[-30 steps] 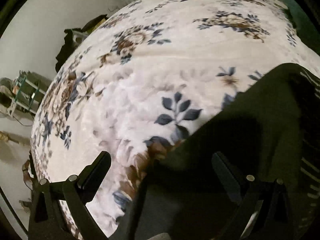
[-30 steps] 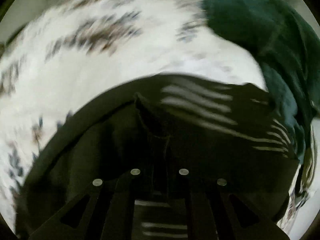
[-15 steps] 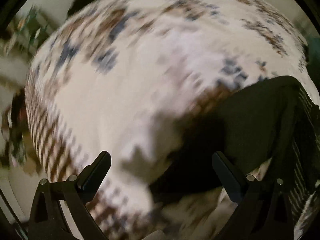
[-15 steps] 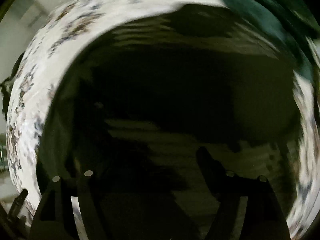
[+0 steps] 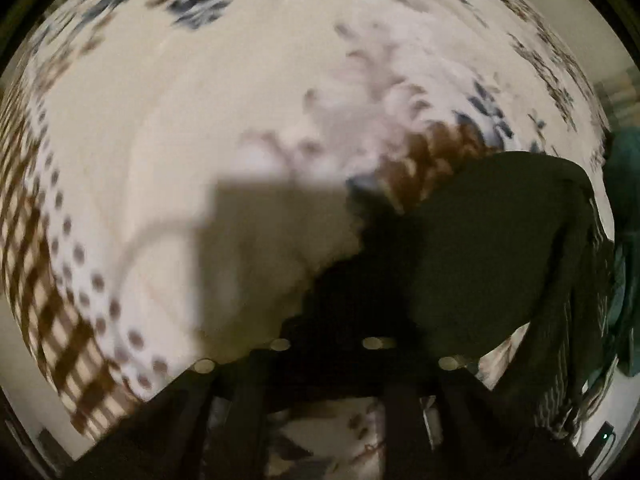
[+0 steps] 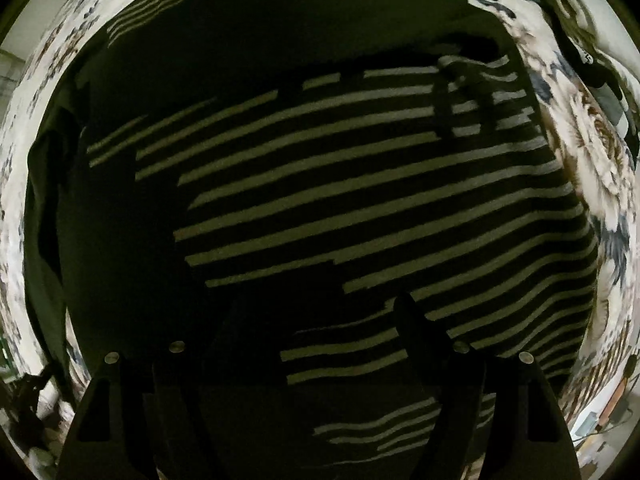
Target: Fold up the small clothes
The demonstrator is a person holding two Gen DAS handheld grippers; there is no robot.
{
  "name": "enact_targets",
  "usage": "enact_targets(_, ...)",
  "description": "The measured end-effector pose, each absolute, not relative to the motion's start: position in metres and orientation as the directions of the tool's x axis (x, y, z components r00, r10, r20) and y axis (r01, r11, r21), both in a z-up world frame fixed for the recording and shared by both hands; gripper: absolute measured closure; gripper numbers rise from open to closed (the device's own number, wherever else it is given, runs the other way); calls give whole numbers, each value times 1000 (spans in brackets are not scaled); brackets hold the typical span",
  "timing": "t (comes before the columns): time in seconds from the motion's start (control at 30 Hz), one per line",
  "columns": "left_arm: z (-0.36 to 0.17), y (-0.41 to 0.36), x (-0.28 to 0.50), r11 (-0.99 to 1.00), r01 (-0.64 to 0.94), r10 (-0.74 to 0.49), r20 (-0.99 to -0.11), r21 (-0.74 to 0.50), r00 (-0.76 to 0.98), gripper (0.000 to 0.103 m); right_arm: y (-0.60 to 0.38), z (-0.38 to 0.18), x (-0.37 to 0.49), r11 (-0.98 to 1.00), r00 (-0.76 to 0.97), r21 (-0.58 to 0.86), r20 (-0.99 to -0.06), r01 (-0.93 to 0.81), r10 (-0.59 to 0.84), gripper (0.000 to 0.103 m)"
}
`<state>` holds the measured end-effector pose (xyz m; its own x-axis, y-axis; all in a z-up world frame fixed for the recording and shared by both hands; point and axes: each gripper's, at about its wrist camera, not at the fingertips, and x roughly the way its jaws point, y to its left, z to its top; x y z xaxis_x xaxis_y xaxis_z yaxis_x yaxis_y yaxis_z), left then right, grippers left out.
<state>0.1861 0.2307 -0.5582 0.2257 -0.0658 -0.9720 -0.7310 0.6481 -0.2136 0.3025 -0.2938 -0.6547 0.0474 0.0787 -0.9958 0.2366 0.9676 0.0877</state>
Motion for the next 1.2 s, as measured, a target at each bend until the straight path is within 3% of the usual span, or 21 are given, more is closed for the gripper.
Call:
enact_targets(0.23,-530,297,171,563,-781,39,-936,-269,350,98,-298,-657,298,967,72,105,-993,232,91,24)
enact_targets(0.27,-531,308,166,537,-779,14,-921,-322,390,93,-300,-658,296,967,73,108,-993,231,94,24)
enact_targets(0.33,-540,326,160,476,-768,-75,-890,-428,449,60,-304,-660,292,968,72,105,-993,226,91,24)
enact_targets(0.37,-543,327,157,455,-753,-108,-869,-476,483,38,-308,-662,289,969,68,99,-994,224,86,24)
enact_targets(0.4,-547,327,153,441,-732,-134,-845,-519,518,33,-311,-663,286,969,66,99,-994,225,86,24)
enact_targets(0.47,-557,320,158,459,-716,-176,-844,-525,506,33,-306,-669,292,969,58,93,-995,227,82,24)
enact_targets(0.57,-581,297,185,561,-722,-175,-910,-406,376,36,-295,-679,304,975,48,60,-998,213,51,24)
enact_targets(0.6,-582,291,189,586,-724,-127,-923,-364,362,58,-294,-683,304,977,46,51,-998,206,43,24)
enact_targets(0.63,-580,284,192,612,-721,-70,-931,-324,359,91,-292,-686,306,979,44,43,-998,201,35,24)
enact_targets(0.67,-576,281,196,632,-711,-37,-929,-308,369,97,-289,-690,307,980,43,33,-999,194,25,24)
enact_targets(0.8,-552,302,200,598,-734,50,-899,-322,435,97,-287,-700,306,982,51,19,-999,188,10,24)
enact_targets(0.93,-561,352,198,515,-750,15,-871,-415,492,97,-286,-706,305,982,50,21,-999,189,11,24)
enact_targets(1.07,-578,372,193,433,-720,-135,-828,-543,544,85,-292,-710,304,983,51,21,-999,183,12,24)
enact_targets(1.13,-575,368,173,396,-715,-144,-809,-575,570,59,-296,-712,303,981,52,29,-998,191,20,24)
enact_targets(1.17,-578,365,158,331,-718,-164,-787,-612,595,36,-299,-714,301,980,52,32,-998,198,22,24)
enact_targets(1.2,-582,360,142,250,-711,-174,-753,-657,634,34,-301,-716,300,978,53,34,-998,204,24,24)
